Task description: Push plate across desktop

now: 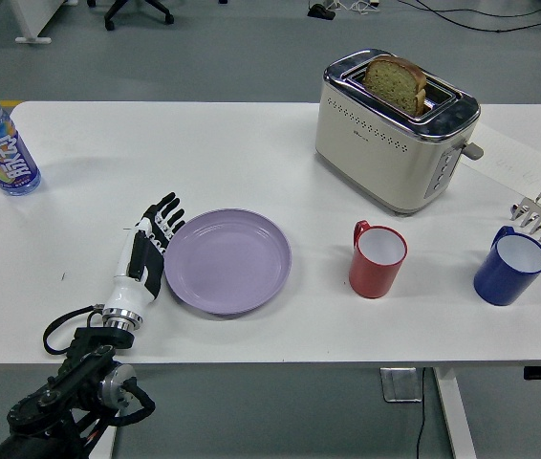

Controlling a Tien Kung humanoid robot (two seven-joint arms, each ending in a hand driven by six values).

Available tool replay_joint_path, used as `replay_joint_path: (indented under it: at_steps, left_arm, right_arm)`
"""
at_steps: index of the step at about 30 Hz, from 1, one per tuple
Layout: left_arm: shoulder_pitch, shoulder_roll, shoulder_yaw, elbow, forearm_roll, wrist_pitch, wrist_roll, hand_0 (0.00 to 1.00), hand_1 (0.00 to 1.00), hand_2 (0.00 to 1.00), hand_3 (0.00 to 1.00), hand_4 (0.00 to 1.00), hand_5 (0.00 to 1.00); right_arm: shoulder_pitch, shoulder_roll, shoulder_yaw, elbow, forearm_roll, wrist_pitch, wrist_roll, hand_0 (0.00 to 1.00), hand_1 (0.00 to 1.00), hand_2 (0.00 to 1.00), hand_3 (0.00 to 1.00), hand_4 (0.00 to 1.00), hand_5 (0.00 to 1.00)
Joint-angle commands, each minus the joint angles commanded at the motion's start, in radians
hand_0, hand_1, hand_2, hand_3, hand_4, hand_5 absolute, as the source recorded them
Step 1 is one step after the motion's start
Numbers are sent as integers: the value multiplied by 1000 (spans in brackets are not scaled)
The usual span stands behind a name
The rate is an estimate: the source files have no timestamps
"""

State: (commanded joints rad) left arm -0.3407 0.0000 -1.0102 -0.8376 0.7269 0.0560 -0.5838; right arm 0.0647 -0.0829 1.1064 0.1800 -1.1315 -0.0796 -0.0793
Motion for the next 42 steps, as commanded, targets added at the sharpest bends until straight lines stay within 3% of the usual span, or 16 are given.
replay_joint_path:
  at_steps: [42]
  left_arm:
    - [-27,0,170,-32,-47,-17,-22,859,881,911,852,449,998]
  right_arm:
    - [-5,4,1,0,-4,1,-4,606,546,634,627,136,360]
